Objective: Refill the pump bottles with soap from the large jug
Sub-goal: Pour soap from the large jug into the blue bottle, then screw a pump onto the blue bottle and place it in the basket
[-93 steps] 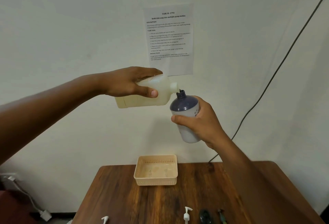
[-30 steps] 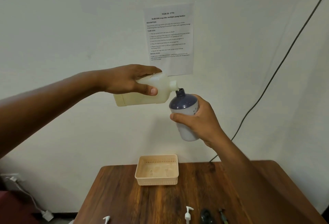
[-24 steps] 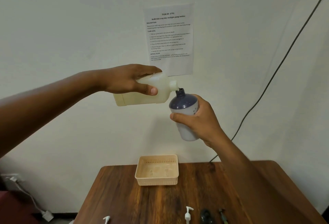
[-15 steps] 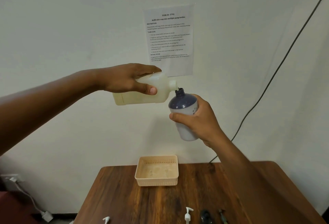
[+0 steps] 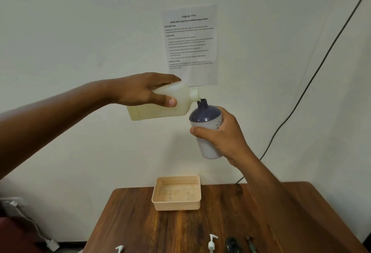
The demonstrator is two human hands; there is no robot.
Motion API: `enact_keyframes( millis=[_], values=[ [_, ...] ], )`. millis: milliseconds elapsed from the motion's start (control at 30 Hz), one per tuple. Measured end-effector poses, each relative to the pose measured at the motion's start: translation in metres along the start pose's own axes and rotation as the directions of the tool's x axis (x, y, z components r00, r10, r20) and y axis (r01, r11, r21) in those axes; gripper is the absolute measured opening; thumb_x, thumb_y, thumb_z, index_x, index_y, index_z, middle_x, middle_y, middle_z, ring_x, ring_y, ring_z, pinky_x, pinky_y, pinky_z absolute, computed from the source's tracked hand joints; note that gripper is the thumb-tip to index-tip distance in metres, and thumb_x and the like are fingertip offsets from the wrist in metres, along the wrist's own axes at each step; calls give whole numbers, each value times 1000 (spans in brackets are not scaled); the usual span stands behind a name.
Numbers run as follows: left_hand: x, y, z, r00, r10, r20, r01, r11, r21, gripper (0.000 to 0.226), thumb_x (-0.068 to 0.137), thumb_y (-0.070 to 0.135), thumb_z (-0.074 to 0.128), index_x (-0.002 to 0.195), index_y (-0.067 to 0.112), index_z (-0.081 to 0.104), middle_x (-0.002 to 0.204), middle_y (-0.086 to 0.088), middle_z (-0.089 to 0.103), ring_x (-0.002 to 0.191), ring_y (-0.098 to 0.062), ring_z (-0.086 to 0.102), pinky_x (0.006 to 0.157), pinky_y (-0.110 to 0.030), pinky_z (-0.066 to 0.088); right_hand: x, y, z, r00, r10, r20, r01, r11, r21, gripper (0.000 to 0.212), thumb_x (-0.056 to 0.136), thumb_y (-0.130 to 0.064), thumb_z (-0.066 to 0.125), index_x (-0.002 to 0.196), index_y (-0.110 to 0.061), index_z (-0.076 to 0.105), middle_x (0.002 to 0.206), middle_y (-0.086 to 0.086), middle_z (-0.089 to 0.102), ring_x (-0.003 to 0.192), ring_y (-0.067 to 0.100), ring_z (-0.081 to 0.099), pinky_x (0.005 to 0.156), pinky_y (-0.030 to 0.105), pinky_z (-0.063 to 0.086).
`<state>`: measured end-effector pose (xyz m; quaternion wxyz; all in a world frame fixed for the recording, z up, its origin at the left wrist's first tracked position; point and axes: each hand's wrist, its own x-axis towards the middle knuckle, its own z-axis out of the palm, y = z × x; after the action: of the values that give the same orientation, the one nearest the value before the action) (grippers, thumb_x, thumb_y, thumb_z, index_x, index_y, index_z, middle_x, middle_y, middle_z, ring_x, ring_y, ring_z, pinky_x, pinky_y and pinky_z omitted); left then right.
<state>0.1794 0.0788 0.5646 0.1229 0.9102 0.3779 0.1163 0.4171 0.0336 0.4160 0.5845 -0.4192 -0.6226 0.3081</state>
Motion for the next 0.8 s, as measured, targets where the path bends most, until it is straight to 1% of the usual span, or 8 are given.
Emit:
enact_keyframes(
  millis=[100, 200, 300, 400, 467, 567, 667, 800],
  values=[
    [-1, -5, 7, 1000, -7, -23, 5, 998, -58, 61, 84, 67, 62, 139, 42, 53, 119, 22, 66, 107, -3, 64, 80, -20, 50, 1, 0, 3, 1000, 7, -4, -7, 999, 35, 53, 65, -39, 89, 108, -43, 56, 96, -31, 63, 91, -4, 63, 59, 11, 51],
    [-3, -11, 17, 998, -17, -63, 9, 993, -116, 55, 88, 61, 62, 139, 41, 53, 120, 24, 66, 109, -1, 64, 82, -21, 49, 4, 2, 6, 1000, 23, -18, -22, 998, 51, 58, 64, -42, 88, 113, -41, 57, 99, -21, 66, 90, 1, 65, 62, 17, 54],
    [-6, -19, 29, 995, -24, -98, 10, 989, -148, 55, 90, 60, 59, 140, 38, 53, 123, 19, 66, 111, -5, 64, 84, -24, 50, 7, 2, 9, 999, 39, -36, -37, 998, 57, 61, 61, -46, 87, 114, -40, 57, 103, -18, 67, 89, 6, 67, 67, 22, 57],
    [-10, -29, 39, 993, -47, -111, 20, 974, -227, 57, 89, 61, 58, 141, 37, 53, 125, 16, 65, 112, -9, 64, 84, -25, 52, 10, 4, 10, 998, 50, -46, -47, 996, 71, 65, 59, -46, 86, 117, -37, 59, 105, -14, 67, 91, 12, 68, 70, 28, 60],
    [-13, -33, 48, 993, -55, -109, 26, 966, -256, 60, 88, 63, 57, 141, 37, 52, 124, 16, 65, 112, -10, 65, 83, -26, 53, 12, 3, 10, 997, 53, -52, -49, 996, 79, 64, 60, -44, 87, 117, -37, 59, 104, -14, 68, 91, 11, 68, 68, 26, 59],
    [-19, -42, 63, 990, -87, -112, 45, 942, -332, 54, 91, 57, 58, 141, 37, 52, 122, 16, 64, 111, -8, 65, 82, -26, 53, 16, 5, 16, 997, 60, -43, -57, 995, 77, 63, 64, -41, 88, 119, -36, 58, 105, -15, 68, 91, 9, 68, 67, 24, 58],
    [-26, -50, 79, 985, -113, -134, 48, 909, -415, 64, 87, 63, 59, 144, 34, 50, 125, 17, 62, 113, -9, 64, 85, -27, 55, 16, 9, 22, 996, 77, -37, -73, 994, 86, 63, 60, -43, 89, 116, -37, 59, 102, -16, 69, 89, 7, 68, 67, 25, 59],
    [-36, -63, 102, 974, -170, -153, 64, 845, -531, 65, 86, 60, 62, 143, 34, 49, 126, 20, 62, 116, -8, 65, 89, -30, 58, 14, 19, 29, 994, 101, -27, -100, 993, 65, 60, 60, -46, 90, 110, -43, 57, 98, -25, 66, 88, -1, 66, 60, 17, 54]
  ],
)
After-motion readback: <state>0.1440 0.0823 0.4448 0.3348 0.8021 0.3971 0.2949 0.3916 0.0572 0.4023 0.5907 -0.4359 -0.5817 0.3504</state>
